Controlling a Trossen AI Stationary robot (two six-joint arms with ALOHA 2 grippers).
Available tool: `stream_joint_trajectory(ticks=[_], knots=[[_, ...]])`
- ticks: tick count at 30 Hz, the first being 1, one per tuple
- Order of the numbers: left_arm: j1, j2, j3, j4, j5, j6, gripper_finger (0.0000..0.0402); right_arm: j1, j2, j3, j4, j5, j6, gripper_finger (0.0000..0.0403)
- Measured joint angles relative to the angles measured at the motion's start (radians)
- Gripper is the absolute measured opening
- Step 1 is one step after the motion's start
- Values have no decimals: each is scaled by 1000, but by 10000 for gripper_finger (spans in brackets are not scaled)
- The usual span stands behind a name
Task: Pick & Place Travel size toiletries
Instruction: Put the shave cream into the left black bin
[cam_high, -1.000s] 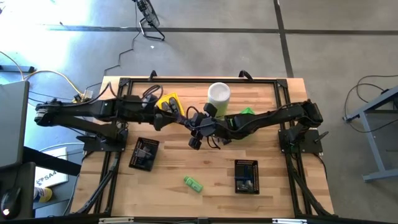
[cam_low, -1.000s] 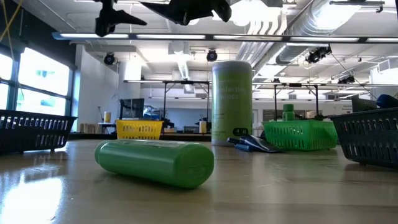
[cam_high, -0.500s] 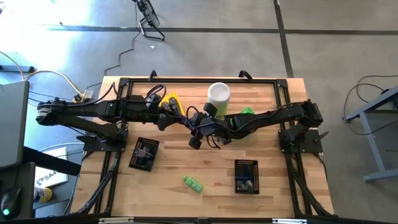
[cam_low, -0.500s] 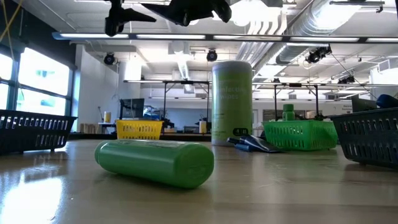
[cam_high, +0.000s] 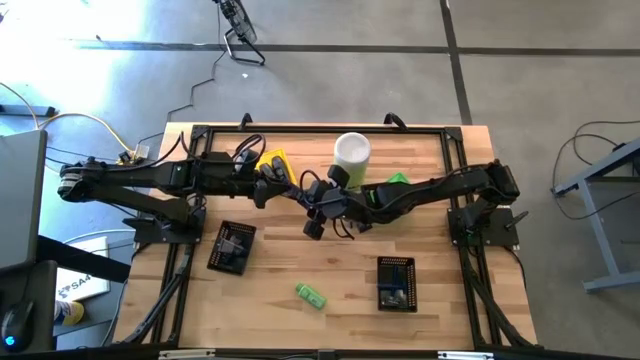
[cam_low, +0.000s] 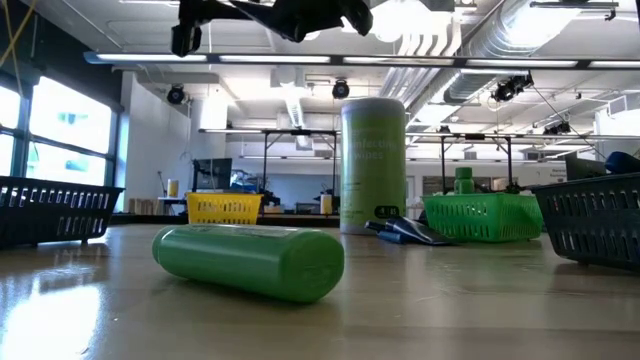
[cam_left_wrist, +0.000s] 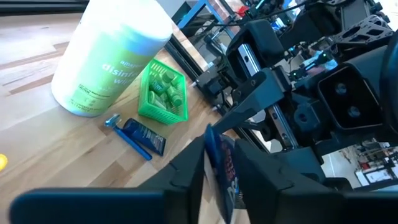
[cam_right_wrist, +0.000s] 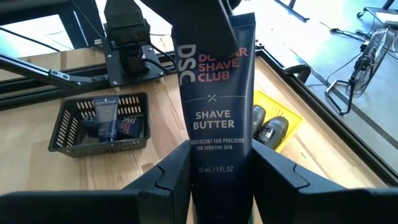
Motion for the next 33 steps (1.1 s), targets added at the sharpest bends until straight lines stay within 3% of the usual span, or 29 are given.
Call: stream_joint_trajectory(ticks=[14,24,28,33], knots=[[0,0,0,0,1,25,8,0,0,0,-1,-2,-1,130],[0,0,0,0,2,58,1,0,0,0,1,-5,-6,134],[0,-1,0,5,8,67,1,0,0,0,3,-13,-30,164],[0,-1,0,3,8,82,0,0,0,0,4,-60,-29,240]])
